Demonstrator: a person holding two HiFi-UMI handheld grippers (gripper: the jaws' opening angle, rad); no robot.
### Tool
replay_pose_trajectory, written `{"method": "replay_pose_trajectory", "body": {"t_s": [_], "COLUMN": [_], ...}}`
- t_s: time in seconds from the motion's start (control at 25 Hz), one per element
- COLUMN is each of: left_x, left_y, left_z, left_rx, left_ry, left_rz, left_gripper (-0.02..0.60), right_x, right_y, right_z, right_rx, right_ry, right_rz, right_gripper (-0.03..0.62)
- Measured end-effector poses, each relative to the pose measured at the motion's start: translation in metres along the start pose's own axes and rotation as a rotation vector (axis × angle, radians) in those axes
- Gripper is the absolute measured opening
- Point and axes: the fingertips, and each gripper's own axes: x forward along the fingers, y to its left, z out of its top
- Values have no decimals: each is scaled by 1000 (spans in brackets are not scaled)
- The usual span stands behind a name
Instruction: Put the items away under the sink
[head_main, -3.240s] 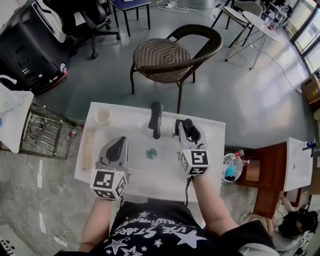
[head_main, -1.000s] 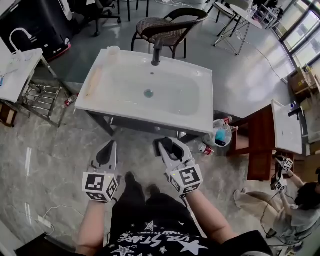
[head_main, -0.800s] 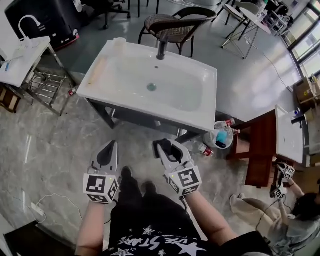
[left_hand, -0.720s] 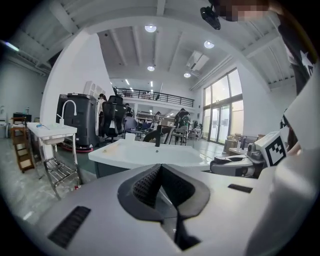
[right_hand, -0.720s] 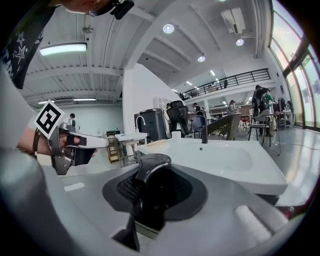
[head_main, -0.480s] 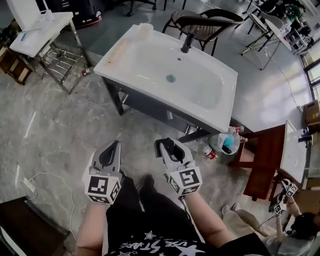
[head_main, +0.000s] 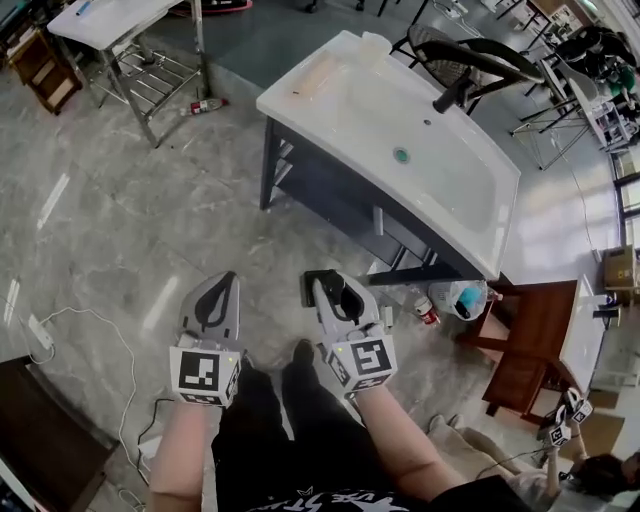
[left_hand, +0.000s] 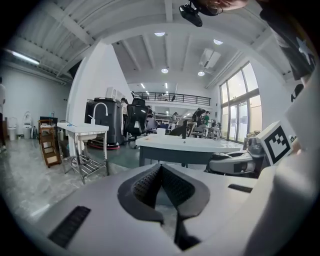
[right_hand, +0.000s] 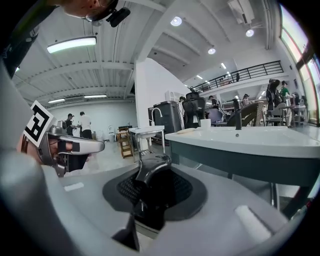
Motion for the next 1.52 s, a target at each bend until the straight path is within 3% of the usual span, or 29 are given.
{"method": "replay_pose_trajectory", "body": {"t_s": [0.24, 0.44, 0.72, 1.04, 1.2, 1.52], "left_x": [-21, -13, 49, 134, 177, 243], "left_y": [67, 95, 87, 100, 113, 123], "left_z": [-28, -61, -111, -158, -175, -187], "left_rx": [19, 12, 5, -3, 3, 32], "left_ry": [-6, 14, 29, -27, -35, -35], "left_rz": [18, 22, -47, -26, -6, -21], "left_gripper": [9, 9, 9, 9, 9, 9], "right_x": [48, 81, 120, 182, 222, 295], "right_y": [51, 57, 4, -69, -104, -160], "right_z": [-12, -43, -100, -151, -162, -153], "right_rx": [20, 26, 28, 75, 115, 4], "right_ry": [-54, -49, -29, -57, -105, -144], "right_rz": [-20, -44, -116, -173, -162, -209], "right_gripper": [92, 92, 92, 92, 92, 92]}}
